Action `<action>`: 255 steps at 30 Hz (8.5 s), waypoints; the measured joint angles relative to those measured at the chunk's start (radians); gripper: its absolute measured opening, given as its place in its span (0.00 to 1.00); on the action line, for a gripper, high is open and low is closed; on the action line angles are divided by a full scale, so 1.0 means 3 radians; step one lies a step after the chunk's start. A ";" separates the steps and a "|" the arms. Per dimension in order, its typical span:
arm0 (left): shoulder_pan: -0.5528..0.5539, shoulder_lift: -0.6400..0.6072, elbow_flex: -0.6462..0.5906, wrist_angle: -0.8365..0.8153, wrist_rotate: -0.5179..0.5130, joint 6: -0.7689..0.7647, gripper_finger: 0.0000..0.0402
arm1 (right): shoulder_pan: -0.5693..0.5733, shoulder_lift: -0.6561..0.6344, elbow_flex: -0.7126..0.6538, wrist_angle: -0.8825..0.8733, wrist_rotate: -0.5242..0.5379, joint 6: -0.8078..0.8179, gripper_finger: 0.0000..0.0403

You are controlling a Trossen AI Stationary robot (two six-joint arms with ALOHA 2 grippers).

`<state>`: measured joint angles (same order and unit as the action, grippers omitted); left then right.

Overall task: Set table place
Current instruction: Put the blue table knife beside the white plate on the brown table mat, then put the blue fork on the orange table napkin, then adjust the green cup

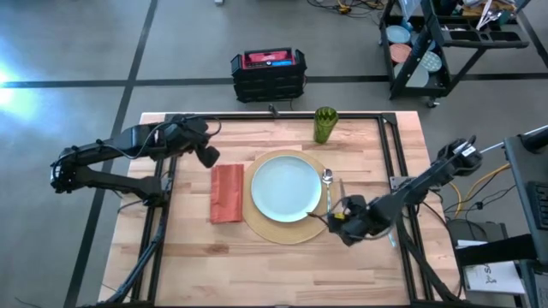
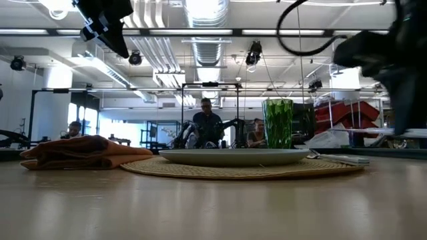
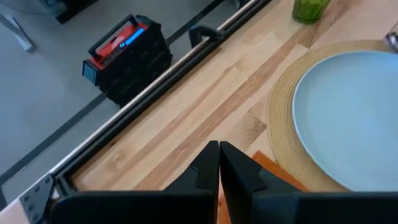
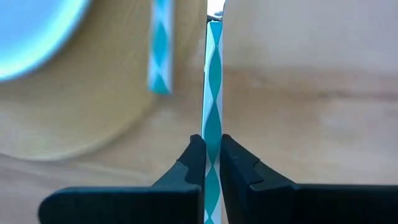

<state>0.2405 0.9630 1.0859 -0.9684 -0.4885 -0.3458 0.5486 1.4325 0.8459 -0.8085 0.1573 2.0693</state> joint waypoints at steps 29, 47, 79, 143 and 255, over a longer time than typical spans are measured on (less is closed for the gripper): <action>0.0000 -0.0132 -0.0001 -0.0334 -0.0005 -0.0013 0.00 | -0.1360 0.0589 0.0127 0.0831 -0.0377 -0.1690 0.00; 0.0000 -0.0164 -0.0004 -0.0351 -0.0125 0.0001 0.00 | -0.1347 0.0658 0.0249 0.0748 -0.0349 -0.1662 0.12; 0.0001 -0.0070 -0.0006 0.0016 -0.0133 0.0071 0.00 | 0.0310 -0.0127 -0.0153 -0.1047 -0.0598 -0.0204 0.39; -0.0311 -0.0934 -0.1224 -0.0217 0.1063 -0.1831 0.00 | -0.1932 0.2640 0.3254 0.1470 -0.0965 -0.3777 0.00; -0.0730 0.0844 0.0109 0.0690 0.0346 -0.1386 0.00 | -0.3745 0.0859 0.1942 -0.1465 -0.0540 -0.7160 0.01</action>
<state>0.0217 1.2163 1.1187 -0.7616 -0.3847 -0.7616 -0.5750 1.6903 1.4284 -1.2480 -0.0046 -0.0788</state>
